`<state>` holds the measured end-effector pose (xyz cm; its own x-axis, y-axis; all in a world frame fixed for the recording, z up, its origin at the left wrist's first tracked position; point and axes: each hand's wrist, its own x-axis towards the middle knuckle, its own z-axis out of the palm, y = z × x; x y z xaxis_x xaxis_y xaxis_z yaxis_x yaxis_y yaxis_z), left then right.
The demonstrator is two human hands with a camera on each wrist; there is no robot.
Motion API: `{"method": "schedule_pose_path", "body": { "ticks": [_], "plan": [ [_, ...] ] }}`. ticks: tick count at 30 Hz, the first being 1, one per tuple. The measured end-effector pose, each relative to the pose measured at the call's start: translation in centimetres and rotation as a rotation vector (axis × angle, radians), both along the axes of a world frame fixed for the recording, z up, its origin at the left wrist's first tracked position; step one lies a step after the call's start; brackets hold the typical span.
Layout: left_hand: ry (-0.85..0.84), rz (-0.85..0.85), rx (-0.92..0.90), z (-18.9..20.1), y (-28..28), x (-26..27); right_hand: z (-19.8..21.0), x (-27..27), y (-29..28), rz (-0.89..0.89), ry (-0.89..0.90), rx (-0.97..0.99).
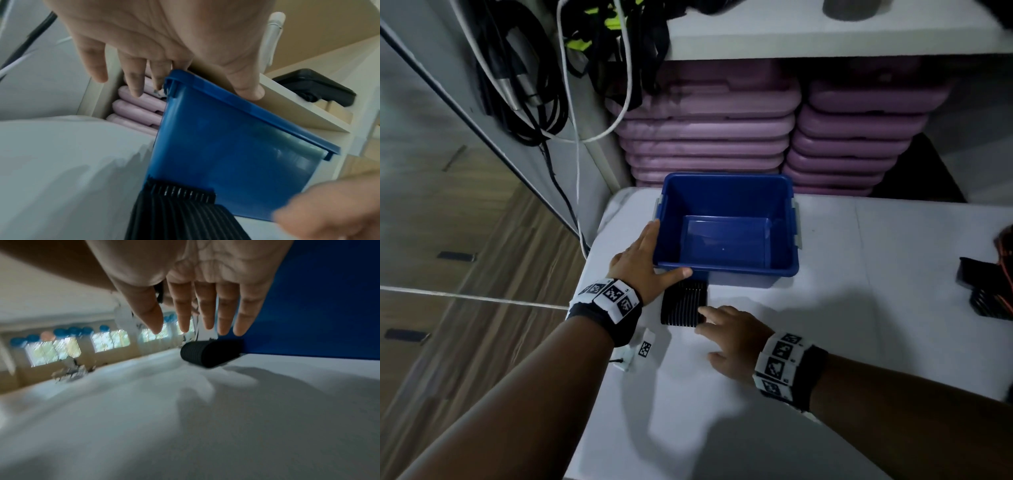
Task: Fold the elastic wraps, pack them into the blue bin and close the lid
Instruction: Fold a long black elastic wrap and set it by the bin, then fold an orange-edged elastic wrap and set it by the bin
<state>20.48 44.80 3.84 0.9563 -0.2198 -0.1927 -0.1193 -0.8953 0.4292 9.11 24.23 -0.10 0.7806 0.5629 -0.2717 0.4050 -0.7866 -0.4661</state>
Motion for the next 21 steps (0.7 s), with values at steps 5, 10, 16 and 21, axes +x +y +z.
{"method": "schedule_pose_path", "body": {
  "ticks": [5, 10, 16, 21],
  "plan": [
    [-0.234, -0.062, 0.071, 1.5, -3.7, -3.5, 1.7, -2.7, -8.1, -0.277, 0.112, 0.054],
    [-0.190, -0.313, 0.032, 0.9, -11.5, -9.1, 2.1, -6.6, -20.3, -0.518, 0.140, 0.007],
    [-0.155, -0.469, -0.003, 0.6, -24.4, -14.2, 2.9, -11.9, -33.9, -0.685, 0.191, -0.085],
    [0.066, -0.544, -0.087, -0.5, -35.2, -17.9, 2.4, -15.0, -42.3, -0.714, 0.148, -0.186]
  ]
}}
